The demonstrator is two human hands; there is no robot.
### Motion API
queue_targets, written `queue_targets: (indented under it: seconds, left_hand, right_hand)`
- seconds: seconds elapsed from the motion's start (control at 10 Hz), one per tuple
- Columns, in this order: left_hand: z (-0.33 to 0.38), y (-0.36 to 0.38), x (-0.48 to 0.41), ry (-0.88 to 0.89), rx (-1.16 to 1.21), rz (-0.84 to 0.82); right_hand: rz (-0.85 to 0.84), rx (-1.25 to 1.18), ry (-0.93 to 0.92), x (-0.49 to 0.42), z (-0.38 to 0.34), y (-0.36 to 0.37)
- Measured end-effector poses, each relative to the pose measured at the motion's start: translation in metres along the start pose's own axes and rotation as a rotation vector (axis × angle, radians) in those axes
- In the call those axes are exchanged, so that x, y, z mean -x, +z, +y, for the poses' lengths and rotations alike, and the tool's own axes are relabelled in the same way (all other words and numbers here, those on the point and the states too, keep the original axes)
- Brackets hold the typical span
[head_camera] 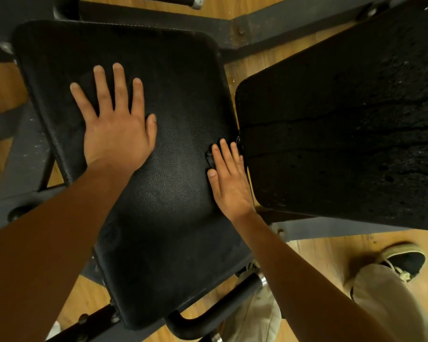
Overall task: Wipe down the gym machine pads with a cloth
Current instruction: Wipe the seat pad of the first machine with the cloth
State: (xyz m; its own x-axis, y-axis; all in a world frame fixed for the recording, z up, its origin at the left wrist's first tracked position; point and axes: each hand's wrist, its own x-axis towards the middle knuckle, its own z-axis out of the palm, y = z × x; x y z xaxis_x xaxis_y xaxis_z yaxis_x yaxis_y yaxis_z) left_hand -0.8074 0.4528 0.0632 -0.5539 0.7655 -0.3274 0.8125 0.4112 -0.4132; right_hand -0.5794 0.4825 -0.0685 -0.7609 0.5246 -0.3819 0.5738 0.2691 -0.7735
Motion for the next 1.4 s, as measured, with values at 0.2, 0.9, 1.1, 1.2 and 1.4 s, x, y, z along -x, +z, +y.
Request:
queue_targets:
  seconds: [0.2, 0.9, 1.1, 1.2, 1.4]
  left_hand:
    - [0.000, 0.000, 0.000, -0.004, -0.012, 0.006]
    - [0.001, 0.002, 0.000, -0.001, -0.011, 0.029]
    - [0.001, 0.003, 0.000, 0.001, -0.020, 0.025]
    - [0.001, 0.002, -0.001, 0.002, -0.016, 0.025]
    - [0.000, 0.003, -0.001, 0.004, -0.020, 0.024]
  right_hand:
    - [-0.037, 0.032, 0.001, 0.048, 0.014, 0.008]
    - [-0.073, -0.069, 0.139, 0.086, 0.023, 0.018]
    - [-0.026, -0.102, 0.176, 0.077, 0.018, 0.020]
    - [0.000, -0.121, 0.191, 0.095, 0.026, 0.027]
    - [-0.044, -0.142, 0.270, 0.126, 0.037, 0.030]
